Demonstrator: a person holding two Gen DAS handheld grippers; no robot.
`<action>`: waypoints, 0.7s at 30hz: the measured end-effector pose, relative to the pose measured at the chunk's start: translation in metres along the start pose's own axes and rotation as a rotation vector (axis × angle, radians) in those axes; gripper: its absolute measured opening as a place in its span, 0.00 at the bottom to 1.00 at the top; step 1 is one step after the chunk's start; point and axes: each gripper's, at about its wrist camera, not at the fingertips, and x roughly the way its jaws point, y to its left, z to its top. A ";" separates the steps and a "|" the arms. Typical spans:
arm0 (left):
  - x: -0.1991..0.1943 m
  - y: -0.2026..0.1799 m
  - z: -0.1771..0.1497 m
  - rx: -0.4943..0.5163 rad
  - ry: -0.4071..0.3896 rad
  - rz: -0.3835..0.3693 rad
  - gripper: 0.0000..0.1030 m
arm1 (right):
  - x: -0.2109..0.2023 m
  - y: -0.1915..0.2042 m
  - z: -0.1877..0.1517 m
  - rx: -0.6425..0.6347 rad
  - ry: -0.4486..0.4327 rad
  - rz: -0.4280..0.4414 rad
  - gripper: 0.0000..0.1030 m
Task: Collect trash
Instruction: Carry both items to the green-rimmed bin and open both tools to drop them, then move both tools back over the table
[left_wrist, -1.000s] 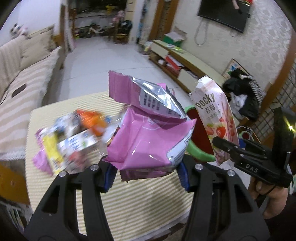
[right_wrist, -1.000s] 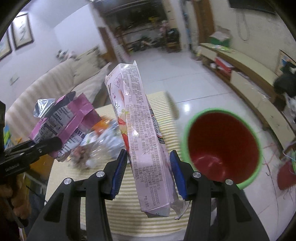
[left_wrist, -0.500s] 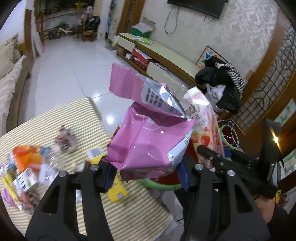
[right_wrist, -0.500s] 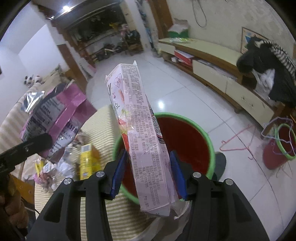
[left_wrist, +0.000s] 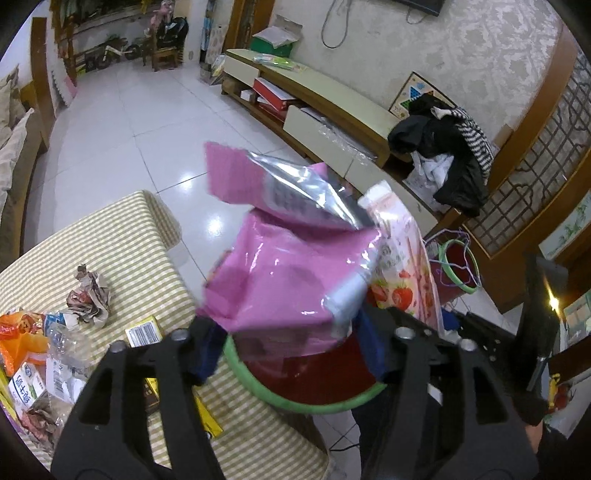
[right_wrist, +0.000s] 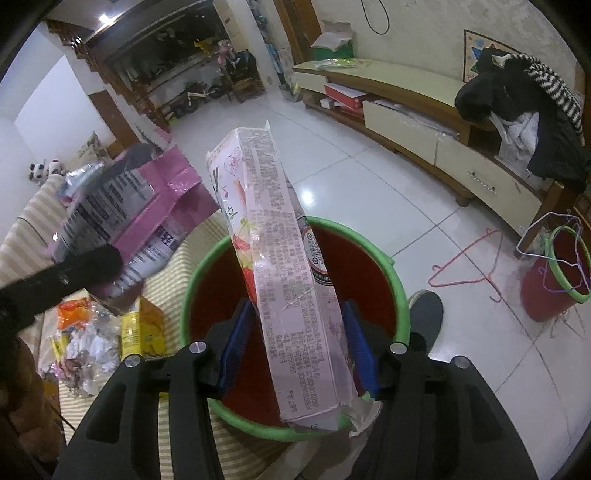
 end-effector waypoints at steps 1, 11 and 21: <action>0.001 0.002 0.000 -0.011 -0.001 -0.009 0.72 | 0.001 0.000 -0.001 -0.002 0.001 -0.002 0.54; -0.012 0.012 -0.004 -0.049 -0.020 -0.007 0.95 | -0.002 0.007 -0.007 -0.042 -0.014 -0.052 0.83; -0.056 0.055 -0.027 -0.118 -0.061 0.101 0.95 | -0.022 0.043 -0.016 -0.106 -0.034 -0.043 0.90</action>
